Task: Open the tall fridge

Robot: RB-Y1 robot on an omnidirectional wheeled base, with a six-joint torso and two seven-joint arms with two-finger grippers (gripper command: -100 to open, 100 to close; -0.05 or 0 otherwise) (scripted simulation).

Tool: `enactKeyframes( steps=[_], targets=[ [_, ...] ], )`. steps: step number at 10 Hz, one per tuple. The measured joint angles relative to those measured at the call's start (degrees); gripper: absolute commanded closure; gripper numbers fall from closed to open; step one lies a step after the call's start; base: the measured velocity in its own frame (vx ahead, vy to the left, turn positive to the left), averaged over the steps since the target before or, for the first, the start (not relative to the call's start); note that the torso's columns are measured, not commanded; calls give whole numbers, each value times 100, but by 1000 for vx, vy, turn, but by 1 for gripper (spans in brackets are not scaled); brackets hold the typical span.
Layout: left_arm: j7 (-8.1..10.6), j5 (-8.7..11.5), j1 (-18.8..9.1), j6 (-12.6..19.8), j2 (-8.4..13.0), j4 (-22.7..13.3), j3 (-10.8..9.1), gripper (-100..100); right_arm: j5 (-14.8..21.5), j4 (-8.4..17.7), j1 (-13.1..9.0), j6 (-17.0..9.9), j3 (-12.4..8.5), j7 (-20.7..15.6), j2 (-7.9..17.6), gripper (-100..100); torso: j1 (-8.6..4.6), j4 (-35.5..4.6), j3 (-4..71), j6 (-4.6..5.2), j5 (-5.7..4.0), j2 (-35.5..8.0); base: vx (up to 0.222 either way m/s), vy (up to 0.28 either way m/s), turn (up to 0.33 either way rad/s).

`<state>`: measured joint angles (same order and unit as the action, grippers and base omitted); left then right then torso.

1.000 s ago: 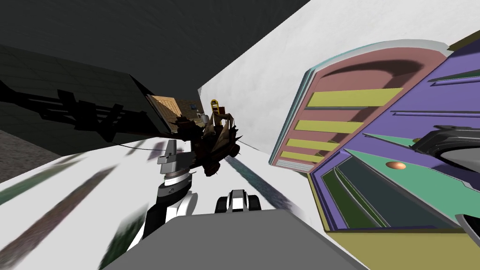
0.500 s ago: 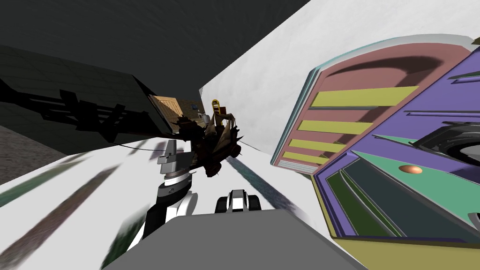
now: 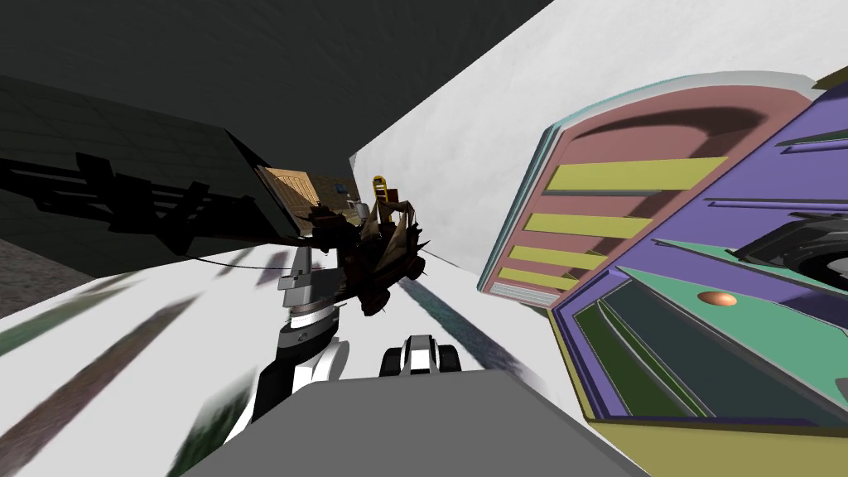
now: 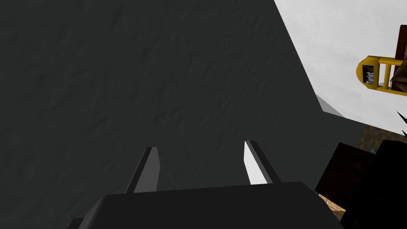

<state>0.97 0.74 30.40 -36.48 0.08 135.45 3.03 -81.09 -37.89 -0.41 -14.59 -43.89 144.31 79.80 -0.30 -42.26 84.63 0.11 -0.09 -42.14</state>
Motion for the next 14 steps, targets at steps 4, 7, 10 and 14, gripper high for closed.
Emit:
enactKeyframes(
  steps=[4,7,10,14],
  targets=[
    [0,0,-2,0,-1,0,1,0,916,-491,609,148,-103,-415,-71,-100,45,-10,-22,-8,15,-39,28,-7,16],
    [0,0,-2,1,-1,-1,1,0,1237,-476,658,143,-133,-926,-75,-100,27,-2,-7,-11,8,-15,-8,2,-2],
    [0,0,-2,0,0,0,1,0,1580,-596,693,134,-137,-1302,-38,-100,28,-1,-4,-10,10,-12,-4,-9,-24],
    [0,0,-2,0,-1,0,1,0,2381,-450,447,190,426,-1794,97,-100,32,-2,-6,-10,10,-14,-1,-2,1]
  ],
)
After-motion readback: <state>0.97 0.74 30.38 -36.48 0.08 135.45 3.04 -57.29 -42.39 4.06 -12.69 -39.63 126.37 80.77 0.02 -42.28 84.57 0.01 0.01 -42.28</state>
